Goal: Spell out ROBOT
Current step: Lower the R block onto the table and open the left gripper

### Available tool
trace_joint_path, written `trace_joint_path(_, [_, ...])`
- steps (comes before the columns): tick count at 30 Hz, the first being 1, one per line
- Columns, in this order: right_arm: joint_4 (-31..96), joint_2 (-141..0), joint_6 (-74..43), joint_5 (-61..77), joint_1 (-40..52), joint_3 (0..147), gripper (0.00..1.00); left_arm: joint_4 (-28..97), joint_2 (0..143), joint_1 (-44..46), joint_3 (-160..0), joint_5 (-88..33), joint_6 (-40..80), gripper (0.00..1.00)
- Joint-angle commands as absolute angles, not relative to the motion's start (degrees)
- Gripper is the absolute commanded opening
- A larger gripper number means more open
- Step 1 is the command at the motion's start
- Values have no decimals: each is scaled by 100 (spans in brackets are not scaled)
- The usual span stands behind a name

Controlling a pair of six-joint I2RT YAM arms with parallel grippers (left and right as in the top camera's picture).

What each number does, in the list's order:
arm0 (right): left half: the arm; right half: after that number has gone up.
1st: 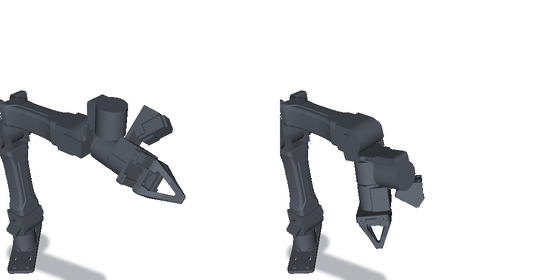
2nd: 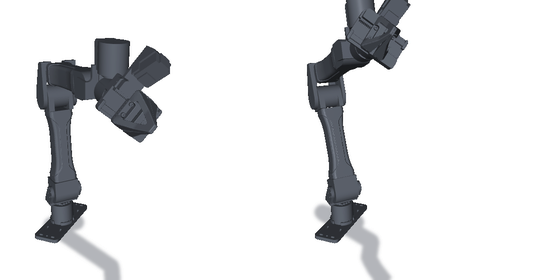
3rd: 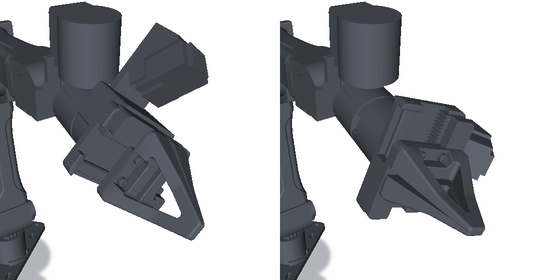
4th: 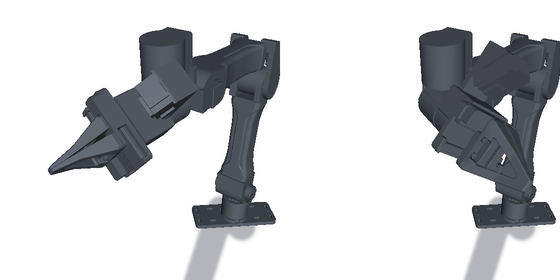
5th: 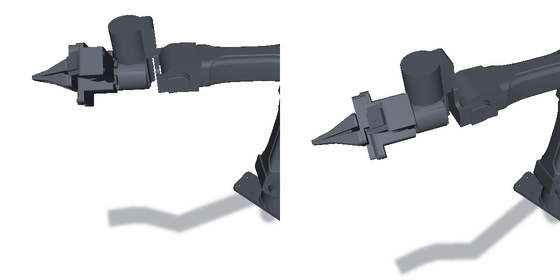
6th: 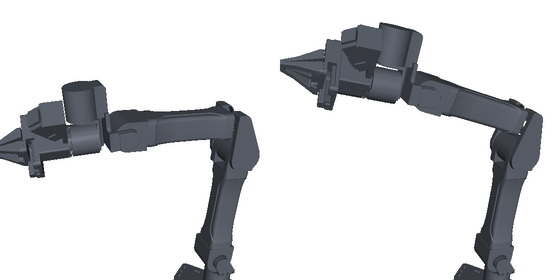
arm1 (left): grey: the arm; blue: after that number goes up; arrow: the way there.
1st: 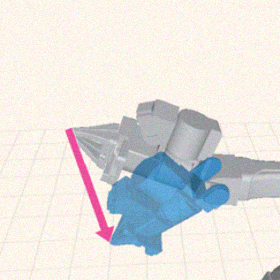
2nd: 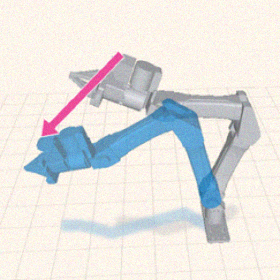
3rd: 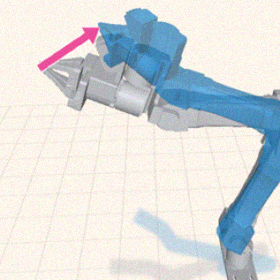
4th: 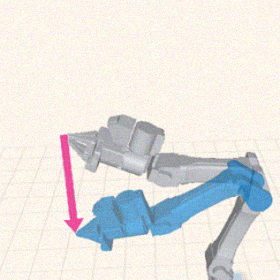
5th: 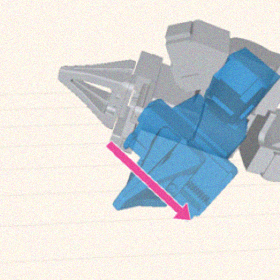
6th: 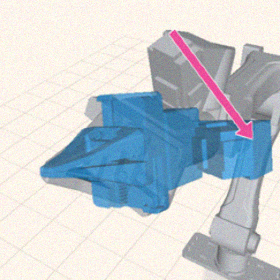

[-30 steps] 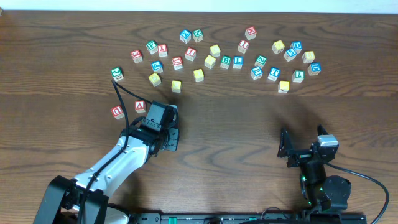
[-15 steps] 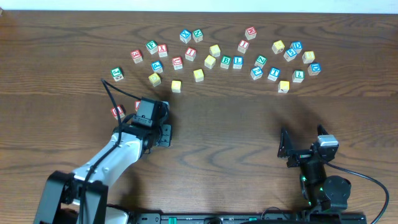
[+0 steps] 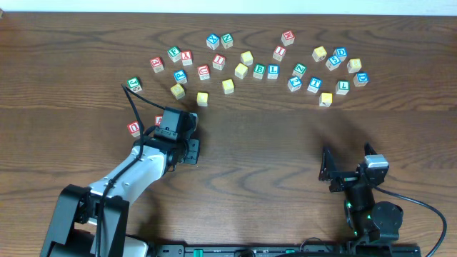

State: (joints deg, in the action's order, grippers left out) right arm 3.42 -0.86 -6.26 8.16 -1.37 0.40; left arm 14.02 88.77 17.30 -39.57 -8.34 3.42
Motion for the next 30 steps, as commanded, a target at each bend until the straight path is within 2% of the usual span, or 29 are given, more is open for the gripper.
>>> trace_joint_path(1, [357,-64,-569,851,-174,32,99,1479,9030,1706,-3999,-860,248,8])
trace_joint_path(4, [357,-64,-567,851,-174,32,99,1487,9030,1706,-3999,-860,215,8])
trace_joint_path(6, [357,-64,-569,851,-174,32,99,1490,9030,1706,-3999,-860,213,17])
trace_joint_path(8, [357,-64,-567,851,-174,32,99,1490,9030,1706,-3999,-860,213,17])
trace_joint_path(18, [357,-64,-569,851,-174,32,99,1487,9030,1706,-3999,-860,213,44])
trace_joint_path(24, [357,-64,-569,851,-174,32,99,1487,9030,1706,-3999,-860,213,46])
trace_joint_path(30, [357,-64,-569,851,-174,32,99,1483,9028,1706,-3999,-860,213,65])
